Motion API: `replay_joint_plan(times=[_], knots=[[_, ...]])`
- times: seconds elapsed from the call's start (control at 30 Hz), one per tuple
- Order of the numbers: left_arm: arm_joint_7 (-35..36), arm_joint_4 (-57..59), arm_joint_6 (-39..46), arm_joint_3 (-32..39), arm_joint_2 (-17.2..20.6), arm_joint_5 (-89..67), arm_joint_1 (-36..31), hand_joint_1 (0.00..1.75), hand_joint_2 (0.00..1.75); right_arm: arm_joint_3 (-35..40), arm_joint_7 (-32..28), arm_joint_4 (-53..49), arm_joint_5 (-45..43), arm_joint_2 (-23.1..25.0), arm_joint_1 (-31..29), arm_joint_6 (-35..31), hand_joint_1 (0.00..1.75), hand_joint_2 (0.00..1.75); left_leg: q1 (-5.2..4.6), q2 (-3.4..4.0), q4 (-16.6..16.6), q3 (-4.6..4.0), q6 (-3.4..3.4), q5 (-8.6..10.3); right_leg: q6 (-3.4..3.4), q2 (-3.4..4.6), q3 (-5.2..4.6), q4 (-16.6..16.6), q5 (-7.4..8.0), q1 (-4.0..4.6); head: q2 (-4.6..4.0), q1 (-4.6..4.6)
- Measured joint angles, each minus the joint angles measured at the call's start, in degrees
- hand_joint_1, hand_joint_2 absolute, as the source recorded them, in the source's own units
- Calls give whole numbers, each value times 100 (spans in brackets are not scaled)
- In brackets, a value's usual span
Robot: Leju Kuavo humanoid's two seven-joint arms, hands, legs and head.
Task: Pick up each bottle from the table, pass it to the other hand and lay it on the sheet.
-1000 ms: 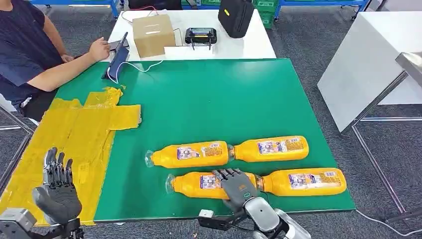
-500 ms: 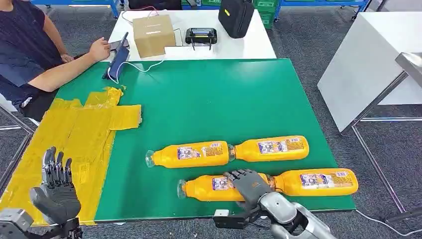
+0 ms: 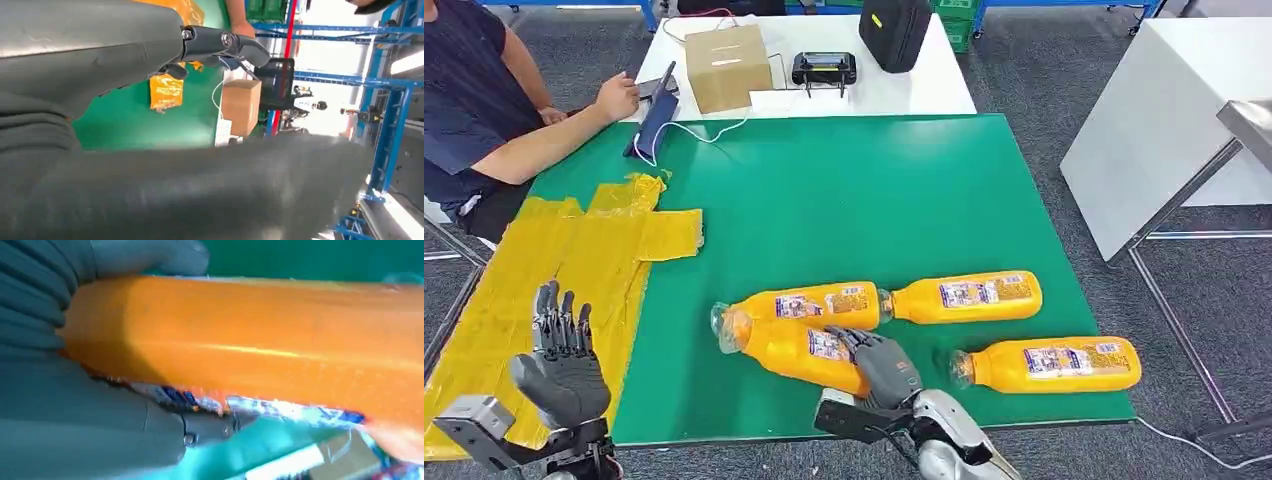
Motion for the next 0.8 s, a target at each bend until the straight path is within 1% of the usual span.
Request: replay_joint_plan(times=[0.13,0.23,0.43,0.6,0.67,0.8], knots=[[-61,-33,-118,-284,-39,-208,169,0,175,-255,-634,-689,-96,542,552,-450,175,175,-2,-2,1,-27,0,0,2,1,-26,1,3,0,0,-9],[-92,-74,-173,-611,-83,-256,243,0,175,-356,-799,-1013,-234,858,670,-543,175,175,-2,-3,1,-30,0,0,3,-1,-29,1,0,0,0,-4],[-74,-111,-214,-1178,-96,-275,250,0,175,-480,-906,-1014,-370,1291,616,-533,175,175,-2,-3,0,-30,0,0,4,-1,-28,0,0,-1,0,-4],[-66,-116,-258,-1353,-98,-275,248,0,175,-544,-932,-962,-413,1447,590,-526,175,175,-2,-4,0,-32,0,0,4,0,-28,1,0,0,0,-2],[-48,-116,-365,-1445,-98,-251,235,0,175,-546,-950,-836,-433,1530,486,-504,175,175,-2,-3,0,-33,0,0,4,0,-29,1,0,0,0,-4],[-24,-116,-492,-1712,-98,-148,156,0,175,-511,-1027,-314,-494,1744,64,-546,175,175,-1,-3,0,-33,0,2,4,-1,-29,2,1,0,0,-4]])
